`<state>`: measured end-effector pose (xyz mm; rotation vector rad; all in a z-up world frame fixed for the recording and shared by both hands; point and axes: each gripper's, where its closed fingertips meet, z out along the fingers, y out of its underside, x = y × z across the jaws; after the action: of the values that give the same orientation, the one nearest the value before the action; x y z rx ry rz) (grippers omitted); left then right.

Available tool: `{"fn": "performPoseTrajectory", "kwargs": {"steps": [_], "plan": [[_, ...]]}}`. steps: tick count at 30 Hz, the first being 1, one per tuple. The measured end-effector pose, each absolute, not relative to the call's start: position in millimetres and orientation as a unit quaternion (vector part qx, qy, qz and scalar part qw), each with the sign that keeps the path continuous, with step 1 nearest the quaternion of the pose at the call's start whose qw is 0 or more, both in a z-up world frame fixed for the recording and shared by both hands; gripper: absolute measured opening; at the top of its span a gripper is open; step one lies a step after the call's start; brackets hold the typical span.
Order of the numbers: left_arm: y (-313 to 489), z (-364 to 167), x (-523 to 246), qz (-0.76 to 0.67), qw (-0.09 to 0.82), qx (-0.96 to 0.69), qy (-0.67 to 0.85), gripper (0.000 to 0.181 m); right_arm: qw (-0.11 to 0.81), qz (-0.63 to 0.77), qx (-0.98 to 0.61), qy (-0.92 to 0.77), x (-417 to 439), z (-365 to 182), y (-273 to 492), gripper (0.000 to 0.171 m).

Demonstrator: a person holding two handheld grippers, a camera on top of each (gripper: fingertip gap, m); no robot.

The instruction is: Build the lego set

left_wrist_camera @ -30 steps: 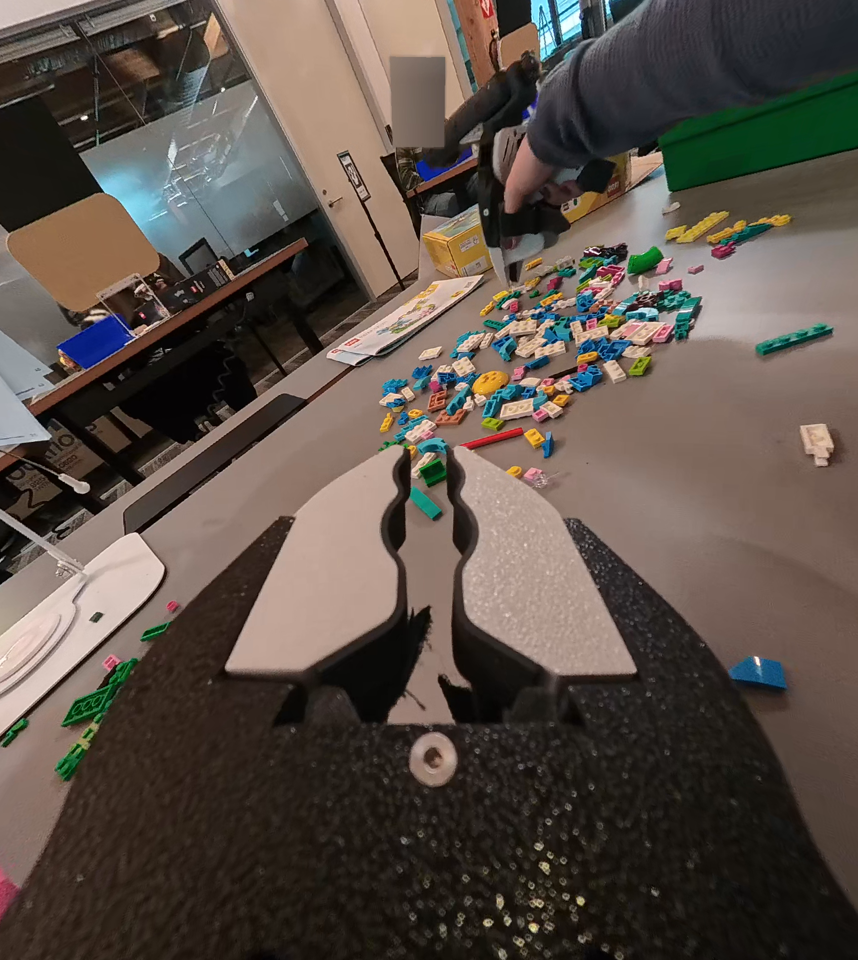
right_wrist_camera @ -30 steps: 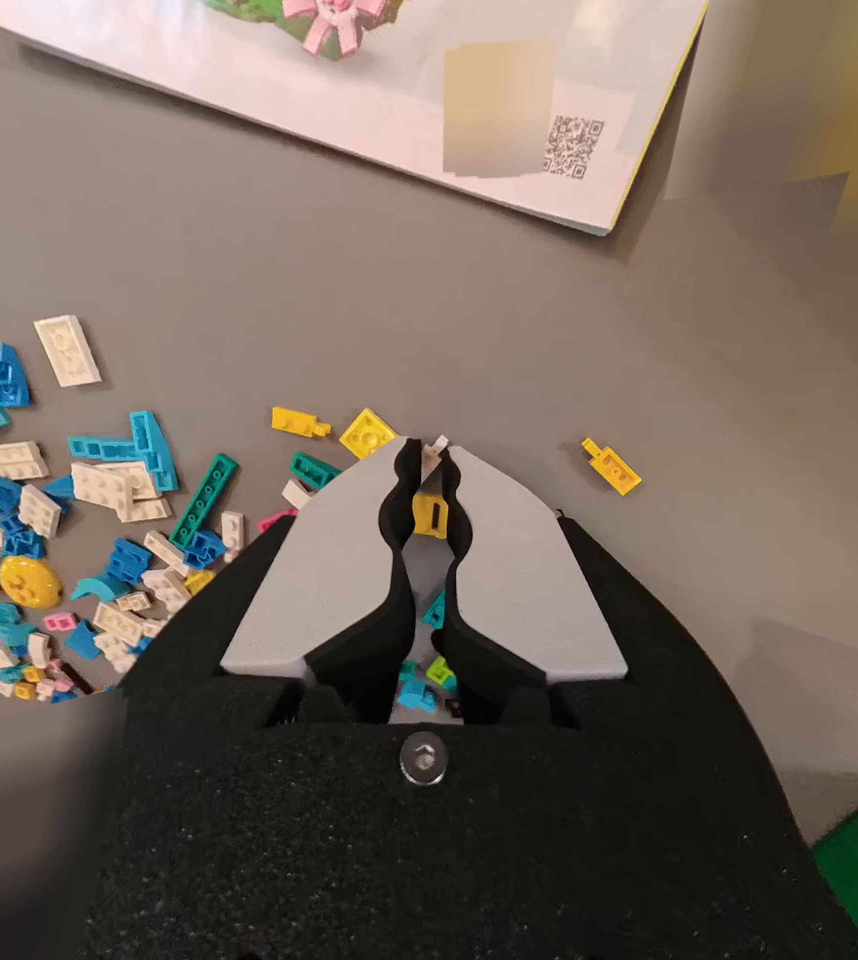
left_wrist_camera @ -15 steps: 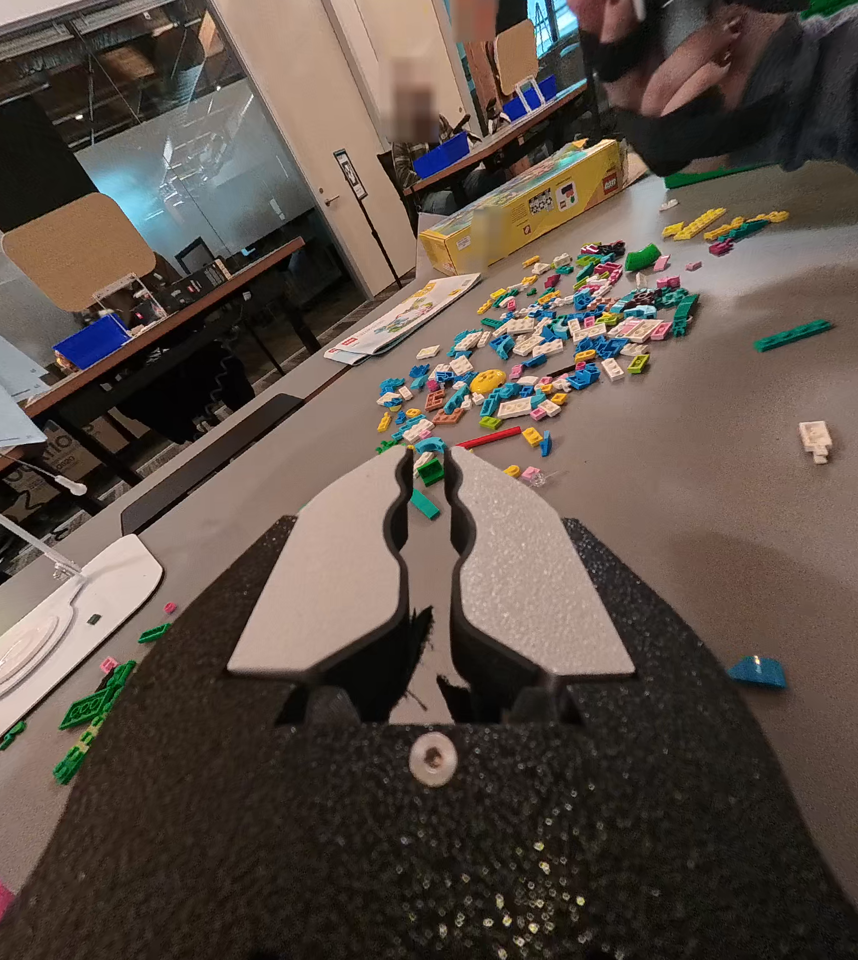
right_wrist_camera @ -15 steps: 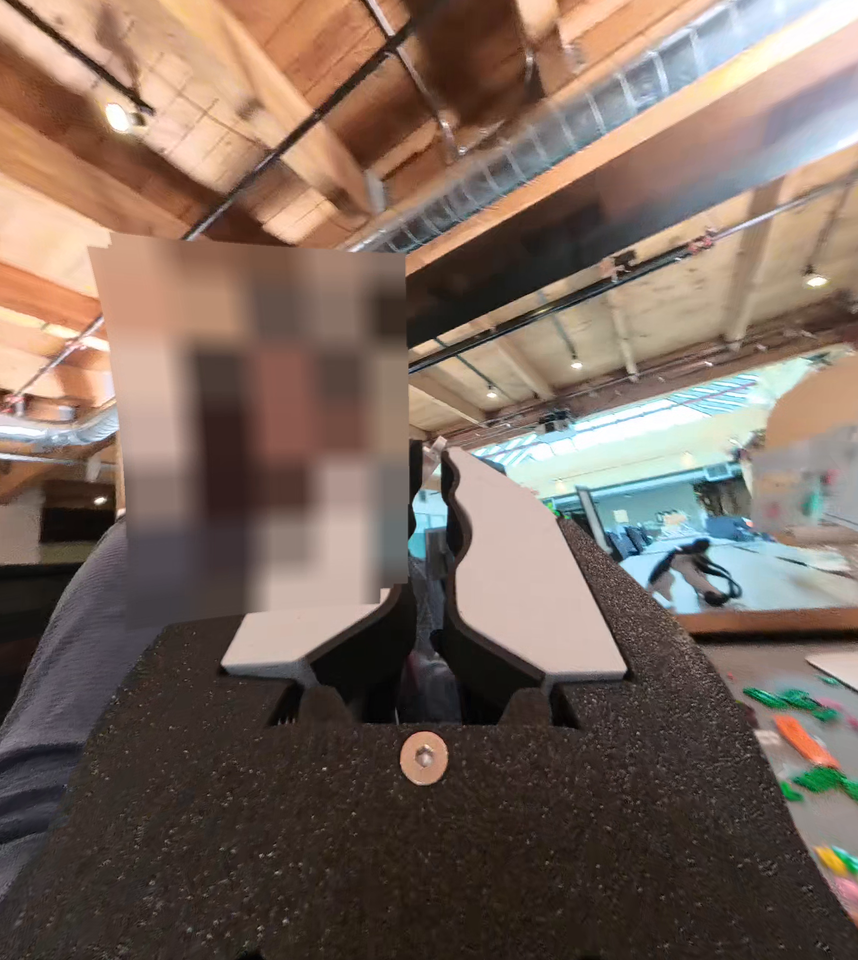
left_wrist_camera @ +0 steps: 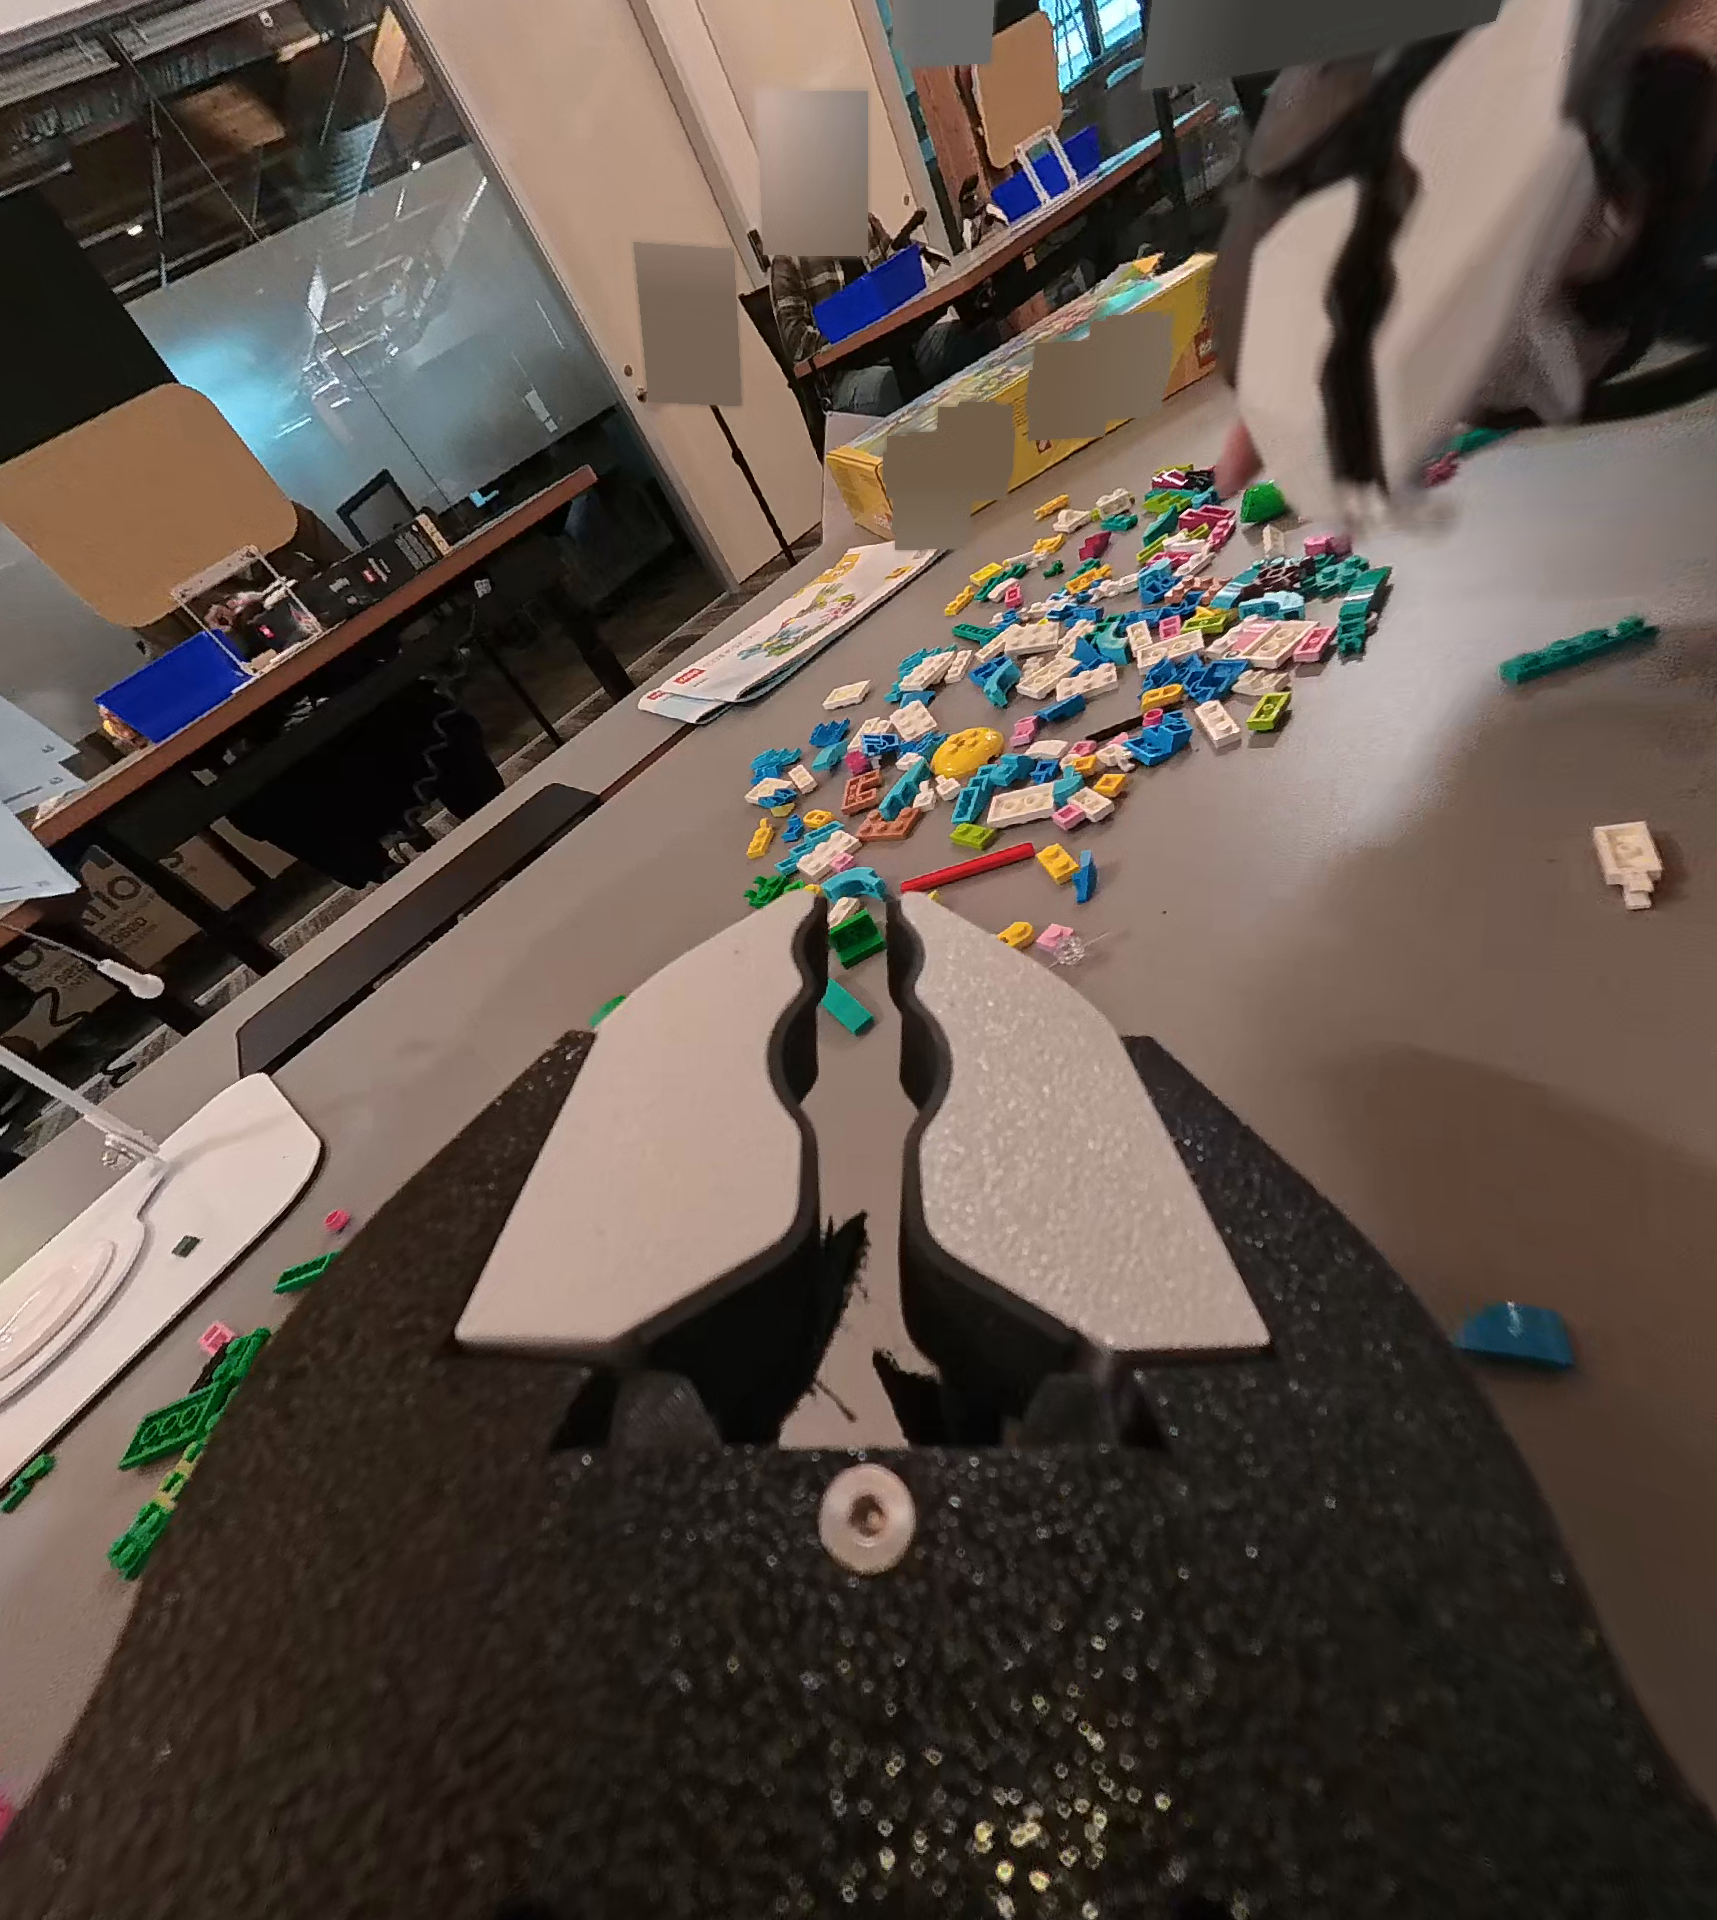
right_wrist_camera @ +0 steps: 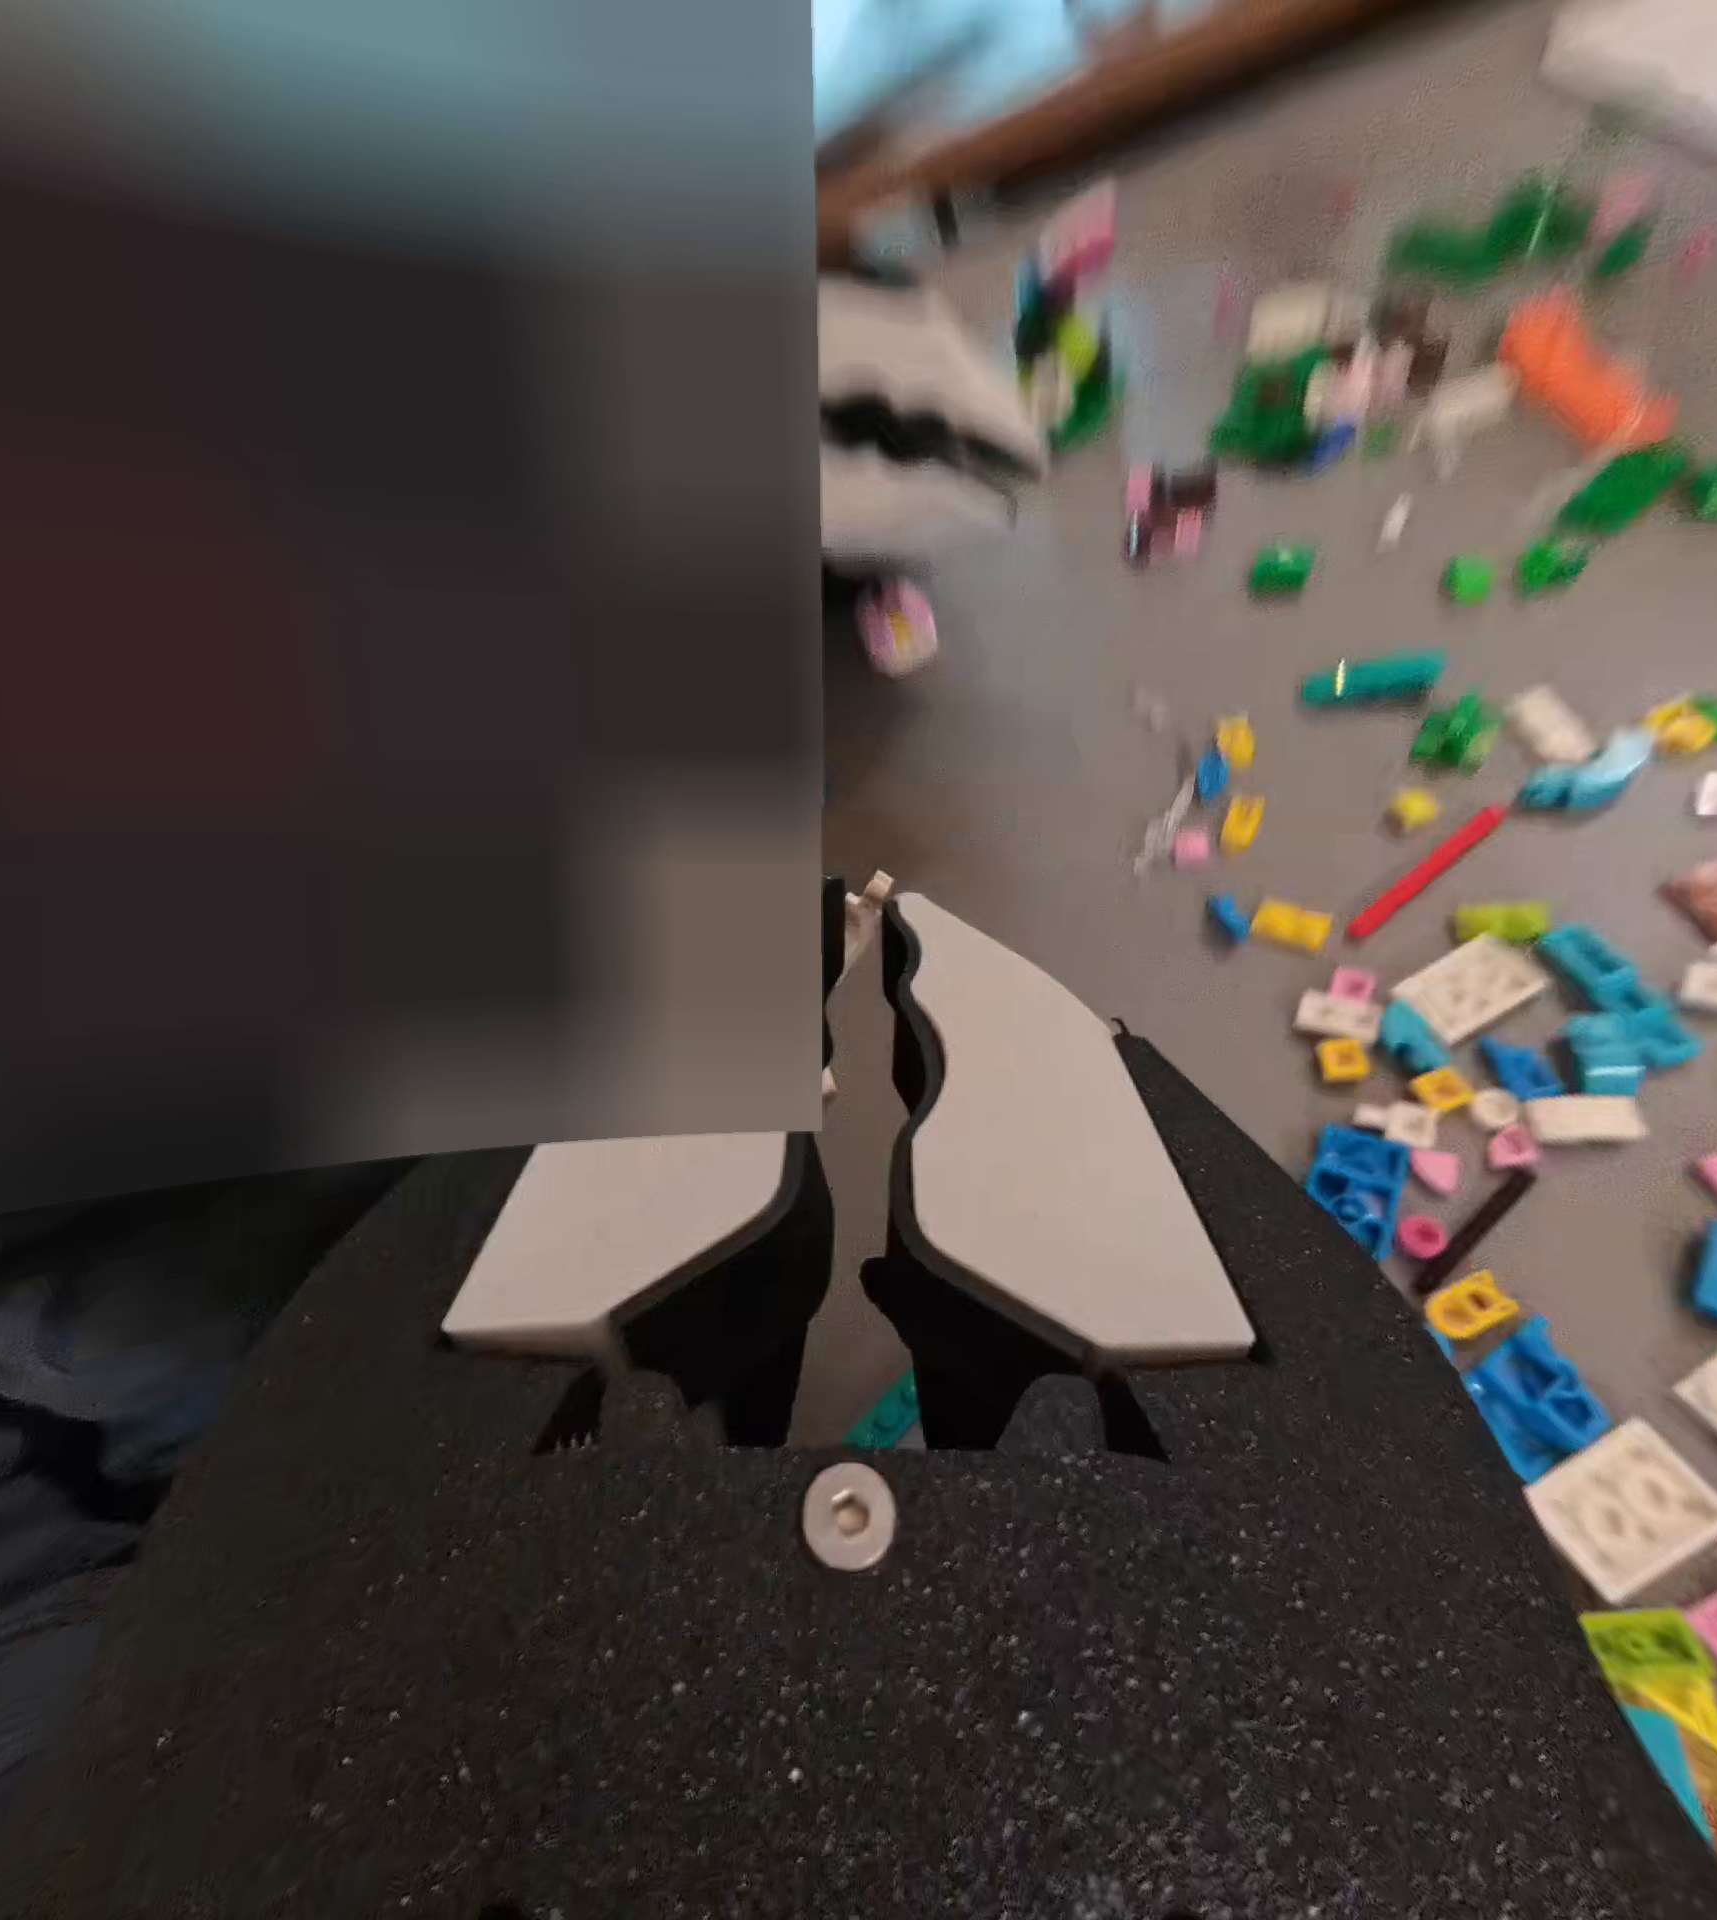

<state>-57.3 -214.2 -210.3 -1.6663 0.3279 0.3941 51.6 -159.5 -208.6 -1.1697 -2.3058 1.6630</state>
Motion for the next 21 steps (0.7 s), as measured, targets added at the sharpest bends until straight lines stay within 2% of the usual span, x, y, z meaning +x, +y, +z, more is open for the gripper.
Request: {"fn": "performPoseTrajectory", "kwargs": {"steps": [1,6,7,10,12,14,17,19,21], "plan": [[-214.2,-210.5,-57.1,0.173,0.643,-0.732,0.145,0.010,0.038,0.489,-0.386,-0.781,51.6,-225.4,-169.0,0.006],[-214.3,-210.5,-56.2,0.175,0.643,-0.731,0.148,0.008,0.111,0.250,-0.411,-0.870,48.9,-279.6,-155.7,0.006],[-214.8,-209.1,-55.4,0.177,0.645,-0.728,0.151,0.006,0.114,0.236,-0.405,-0.876,49.3,-283.4,-155.5,0.007],[-215.7,-206.4,-51.8,0.181,0.652,-0.719,0.162,0.000,0.098,0.225,-0.398,-0.884,54.6,-292.6,-158.8,0.026],[-214.7,-209.0,-51.4,0.181,0.646,-0.723,0.165,0.000,0.110,0.251,-0.386,-0.881,56.3,-281.9,-154.2,0.027],[-214.4,-209.9,-51.1,0.183,0.643,-0.724,0.167,0.000,0.175,0.258,-0.420,-0.852,47.5,-261.4,-112.1,0.021],[-214.6,-208.7,-50.6,0.182,0.646,-0.722,0.167,0.000,0.329,0.199,-0.560,-0.734,30.2,-237.1,22.4,0.010],[-214.4,-209.0,-50.7,0.179,0.646,-0.723,0.166,0.000,0.345,0.168,-0.616,-0.688,33.1,-244.6,86.7,0.008],[-214.0,-209.4,-50.6,0.180,0.645,-0.724,0.167,0.000,0.338,0.161,-0.636,-0.675,31.2,-257.0,117.3,0.007]]}}
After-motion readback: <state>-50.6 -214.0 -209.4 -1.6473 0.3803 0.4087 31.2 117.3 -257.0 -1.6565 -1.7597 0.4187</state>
